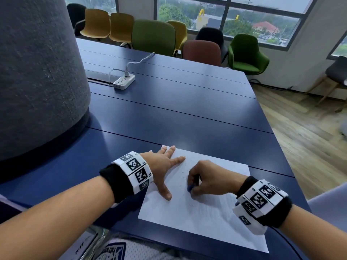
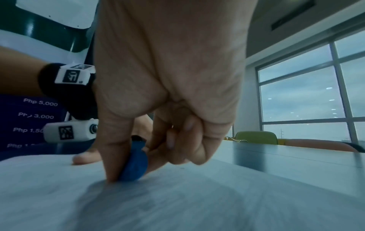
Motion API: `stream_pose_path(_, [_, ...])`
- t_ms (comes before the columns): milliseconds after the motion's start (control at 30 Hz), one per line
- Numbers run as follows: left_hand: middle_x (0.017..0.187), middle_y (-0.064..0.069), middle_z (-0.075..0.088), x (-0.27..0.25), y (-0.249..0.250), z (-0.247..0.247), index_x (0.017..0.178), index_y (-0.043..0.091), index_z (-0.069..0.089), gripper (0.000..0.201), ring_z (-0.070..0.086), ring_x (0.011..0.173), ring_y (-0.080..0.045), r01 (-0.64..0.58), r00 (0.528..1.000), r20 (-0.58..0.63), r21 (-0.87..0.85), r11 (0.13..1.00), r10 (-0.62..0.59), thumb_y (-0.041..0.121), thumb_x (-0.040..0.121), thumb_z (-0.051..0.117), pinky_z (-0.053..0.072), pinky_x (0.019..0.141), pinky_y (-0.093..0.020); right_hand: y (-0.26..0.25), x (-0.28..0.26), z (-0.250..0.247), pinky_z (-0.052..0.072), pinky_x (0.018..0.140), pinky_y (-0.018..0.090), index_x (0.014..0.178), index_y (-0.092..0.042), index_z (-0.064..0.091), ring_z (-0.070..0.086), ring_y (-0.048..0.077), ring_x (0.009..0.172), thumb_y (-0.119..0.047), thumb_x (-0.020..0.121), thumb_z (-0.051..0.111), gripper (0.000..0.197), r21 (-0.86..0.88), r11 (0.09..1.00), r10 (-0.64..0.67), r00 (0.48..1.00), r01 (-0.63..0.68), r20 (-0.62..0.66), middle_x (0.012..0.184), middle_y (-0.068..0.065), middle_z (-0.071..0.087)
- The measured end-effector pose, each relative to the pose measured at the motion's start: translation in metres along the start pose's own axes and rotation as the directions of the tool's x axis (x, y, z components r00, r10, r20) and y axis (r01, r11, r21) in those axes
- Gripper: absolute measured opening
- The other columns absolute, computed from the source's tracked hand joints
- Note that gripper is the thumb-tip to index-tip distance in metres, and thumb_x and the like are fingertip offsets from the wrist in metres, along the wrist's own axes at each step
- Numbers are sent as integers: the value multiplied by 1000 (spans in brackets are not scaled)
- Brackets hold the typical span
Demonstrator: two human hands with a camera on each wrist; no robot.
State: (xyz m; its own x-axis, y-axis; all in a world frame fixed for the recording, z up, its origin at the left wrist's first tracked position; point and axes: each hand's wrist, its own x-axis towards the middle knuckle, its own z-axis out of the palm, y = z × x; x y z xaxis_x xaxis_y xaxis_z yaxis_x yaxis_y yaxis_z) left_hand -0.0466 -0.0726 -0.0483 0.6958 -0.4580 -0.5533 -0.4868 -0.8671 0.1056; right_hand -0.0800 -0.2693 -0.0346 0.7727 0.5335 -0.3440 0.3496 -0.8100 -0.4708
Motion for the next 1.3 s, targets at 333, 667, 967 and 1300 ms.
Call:
stream_pose_path(333, [160, -2, -28, 0, 2, 0, 153, 40, -15, 135, -22, 148, -24, 4, 1000, -2, 6, 1000, -4, 62, 62, 83, 4, 119, -54, -4, -14, 11, 55, 71, 29, 81, -19, 74, 63, 7, 69, -16, 72, 73, 10, -1, 998, -55, 998, 55, 15, 78, -6, 73])
stream_pose_path(667, [160, -1, -28, 0, 0, 1, 153, 40, -15, 136, -23, 148, -24, 1, 1000, -3, -4, 1000, -1, 62, 62, 83, 3, 119, -54, -14, -21, 15, 55, 72, 27, 81, -19, 74, 63, 5, 69, -14, 72, 73, 11, 9, 993, -116, 980, 116, 163, 79, -8, 73])
stream_pose_path(967, [161, -2, -27, 0, 0, 1, 153, 40, -15, 135, -21, 149, -23, -5, 1000, -15, 3, 1000, 5, 62, 62, 83, 4, 119, -54, -5, 4, -4, 55, 72, 28, 77, -22, 73, 62, 4, 69, -17, 70, 76, 10, -78, 997, -23, 1000, 25, 19, 76, -10, 71])
stream_pose_path(1300, [161, -3, -26, -2, 1, 0, 153, 40, -14, 134, -19, 149, -25, -3, 1000, -21, 9, 1000, 3, 62, 63, 83, 6, 119, -54, 13, 32, -28, 57, 71, 31, 70, -26, 74, 63, 4, 69, -17, 67, 79, 11, -69, 993, 86, 991, -93, -102, 71, -11, 71])
